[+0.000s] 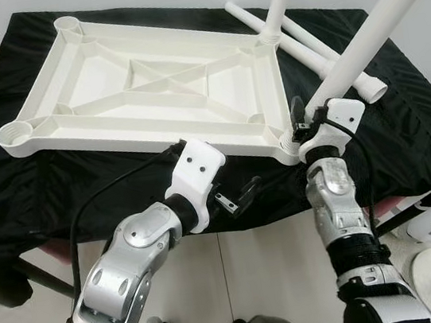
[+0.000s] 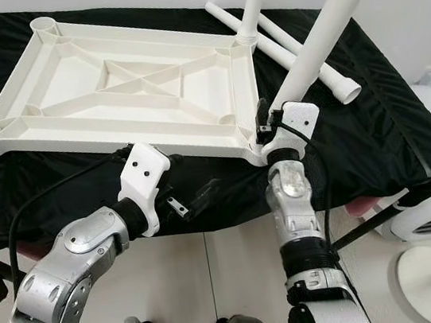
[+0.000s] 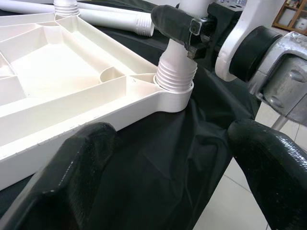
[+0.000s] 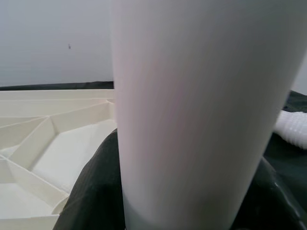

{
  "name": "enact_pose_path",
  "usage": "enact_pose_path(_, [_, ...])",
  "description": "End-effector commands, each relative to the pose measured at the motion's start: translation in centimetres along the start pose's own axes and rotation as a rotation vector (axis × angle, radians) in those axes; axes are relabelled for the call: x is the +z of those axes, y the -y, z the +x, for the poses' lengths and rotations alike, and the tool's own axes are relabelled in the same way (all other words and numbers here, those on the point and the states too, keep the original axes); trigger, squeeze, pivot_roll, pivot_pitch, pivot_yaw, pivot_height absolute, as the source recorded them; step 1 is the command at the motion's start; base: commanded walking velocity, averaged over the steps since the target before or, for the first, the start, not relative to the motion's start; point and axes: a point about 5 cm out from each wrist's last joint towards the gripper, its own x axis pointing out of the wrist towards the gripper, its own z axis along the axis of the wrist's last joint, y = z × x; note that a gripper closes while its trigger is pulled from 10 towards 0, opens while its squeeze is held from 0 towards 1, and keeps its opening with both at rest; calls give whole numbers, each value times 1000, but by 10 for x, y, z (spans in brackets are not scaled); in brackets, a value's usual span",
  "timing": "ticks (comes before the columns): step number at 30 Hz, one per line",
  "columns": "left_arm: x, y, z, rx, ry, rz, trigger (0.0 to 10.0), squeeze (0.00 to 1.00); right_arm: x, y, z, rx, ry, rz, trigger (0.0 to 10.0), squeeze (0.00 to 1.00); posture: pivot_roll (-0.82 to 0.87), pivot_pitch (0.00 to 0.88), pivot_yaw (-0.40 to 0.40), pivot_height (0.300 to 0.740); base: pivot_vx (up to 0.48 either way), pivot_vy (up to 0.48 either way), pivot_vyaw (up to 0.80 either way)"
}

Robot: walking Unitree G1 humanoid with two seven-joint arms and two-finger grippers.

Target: Building children table

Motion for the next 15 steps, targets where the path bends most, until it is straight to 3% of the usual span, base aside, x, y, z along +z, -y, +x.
enact_pose_path(1, [0,0,2,5,2,0,10000,0,-34,9,-14,-94,-187,-29,10000,0,122,95,-110,740,0,0,0])
enact_pose_path(8, [0,1,2,3,4,2,10000,0,-29,5,-15,-187,-165,-54,10000,0,126,89,-113,740,0,0,0])
enact_pose_path(15, [0,2,2,0,4,4,10000,0,-24,3,-11,-180,-152,-31,10000,0,129,80,-113,740,0,0,0])
